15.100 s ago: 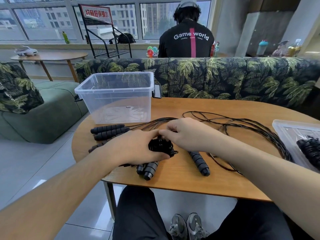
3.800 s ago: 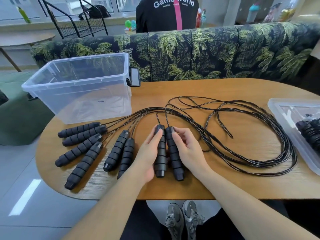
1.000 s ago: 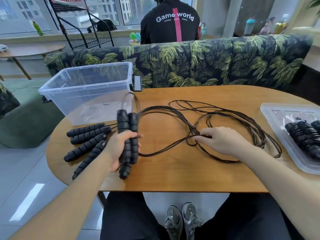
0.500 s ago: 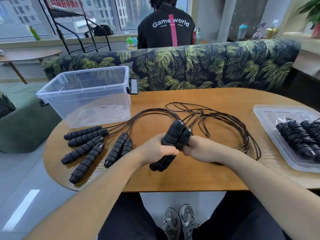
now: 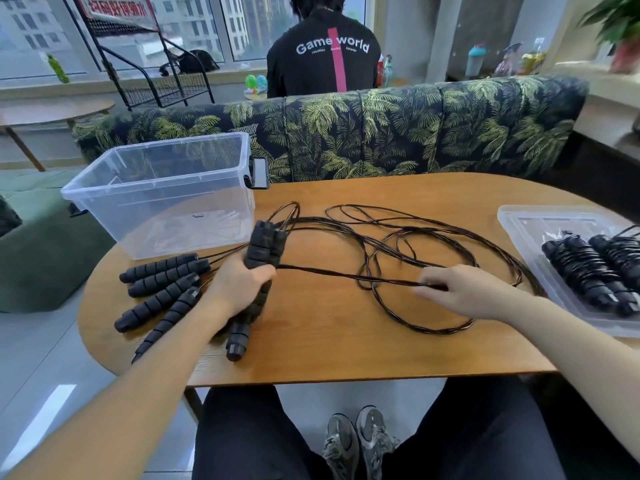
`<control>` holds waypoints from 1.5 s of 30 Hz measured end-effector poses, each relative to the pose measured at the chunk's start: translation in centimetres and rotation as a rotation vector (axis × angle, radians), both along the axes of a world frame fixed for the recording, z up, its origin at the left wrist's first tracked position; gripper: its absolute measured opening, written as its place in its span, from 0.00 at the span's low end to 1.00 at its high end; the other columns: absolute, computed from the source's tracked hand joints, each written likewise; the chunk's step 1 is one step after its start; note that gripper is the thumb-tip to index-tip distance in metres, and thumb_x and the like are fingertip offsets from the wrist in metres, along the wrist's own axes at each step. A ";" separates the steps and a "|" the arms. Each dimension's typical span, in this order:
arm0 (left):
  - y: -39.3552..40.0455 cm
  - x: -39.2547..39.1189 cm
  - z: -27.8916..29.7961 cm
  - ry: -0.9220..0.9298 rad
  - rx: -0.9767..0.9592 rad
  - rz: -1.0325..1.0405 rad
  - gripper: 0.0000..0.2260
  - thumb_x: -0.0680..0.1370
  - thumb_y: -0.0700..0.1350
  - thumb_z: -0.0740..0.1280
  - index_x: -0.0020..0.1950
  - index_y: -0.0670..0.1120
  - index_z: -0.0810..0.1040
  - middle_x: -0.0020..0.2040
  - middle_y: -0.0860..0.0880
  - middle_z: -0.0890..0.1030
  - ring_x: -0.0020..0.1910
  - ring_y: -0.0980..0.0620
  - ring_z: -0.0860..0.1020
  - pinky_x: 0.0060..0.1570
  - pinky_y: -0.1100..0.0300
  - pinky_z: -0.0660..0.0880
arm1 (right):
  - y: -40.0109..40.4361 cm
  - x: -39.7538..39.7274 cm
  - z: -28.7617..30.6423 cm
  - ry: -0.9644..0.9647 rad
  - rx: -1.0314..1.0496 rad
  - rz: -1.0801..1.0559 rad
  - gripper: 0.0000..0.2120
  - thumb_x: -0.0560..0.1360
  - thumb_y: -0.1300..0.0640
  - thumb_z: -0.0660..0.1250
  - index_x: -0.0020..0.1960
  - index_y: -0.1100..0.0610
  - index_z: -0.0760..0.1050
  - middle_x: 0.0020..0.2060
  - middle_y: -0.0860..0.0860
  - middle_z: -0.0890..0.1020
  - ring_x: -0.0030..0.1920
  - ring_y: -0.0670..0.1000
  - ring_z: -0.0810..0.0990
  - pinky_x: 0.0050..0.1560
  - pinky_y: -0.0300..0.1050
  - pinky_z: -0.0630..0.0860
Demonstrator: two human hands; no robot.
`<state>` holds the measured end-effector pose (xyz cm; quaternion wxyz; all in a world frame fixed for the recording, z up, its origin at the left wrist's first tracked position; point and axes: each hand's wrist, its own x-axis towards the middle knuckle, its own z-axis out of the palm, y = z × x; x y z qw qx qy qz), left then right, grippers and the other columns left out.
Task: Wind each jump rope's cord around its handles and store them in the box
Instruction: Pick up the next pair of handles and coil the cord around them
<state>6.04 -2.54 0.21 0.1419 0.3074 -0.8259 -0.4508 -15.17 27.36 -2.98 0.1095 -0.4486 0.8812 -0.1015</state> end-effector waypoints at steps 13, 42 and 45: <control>8.0 -2.8 1.0 -0.112 -0.117 -0.720 0.15 0.78 0.45 0.71 0.64 0.49 0.75 0.62 0.55 0.78 0.66 0.56 0.72 0.69 0.51 0.67 | -4.7 3.7 1.6 -0.094 -0.156 0.120 0.10 0.83 0.46 0.60 0.42 0.40 0.71 0.35 0.39 0.76 0.39 0.44 0.76 0.41 0.43 0.72; 5.4 -1.4 1.1 0.044 0.312 -0.425 0.20 0.69 0.48 0.69 0.57 0.39 0.77 0.54 0.33 0.80 0.50 0.40 0.80 0.54 0.50 0.76 | -4.4 3.2 2.4 -0.288 -0.310 0.084 0.10 0.84 0.43 0.53 0.48 0.43 0.68 0.40 0.40 0.76 0.41 0.38 0.75 0.49 0.44 0.70; 7.4 -2.0 0.6 0.107 0.448 -0.455 0.13 0.70 0.47 0.68 0.52 0.43 0.78 0.47 0.40 0.79 0.47 0.45 0.78 0.57 0.46 0.76 | -5.9 4.1 3.2 -0.316 -0.239 0.183 0.12 0.86 0.48 0.53 0.61 0.51 0.71 0.51 0.49 0.80 0.50 0.49 0.78 0.56 0.51 0.74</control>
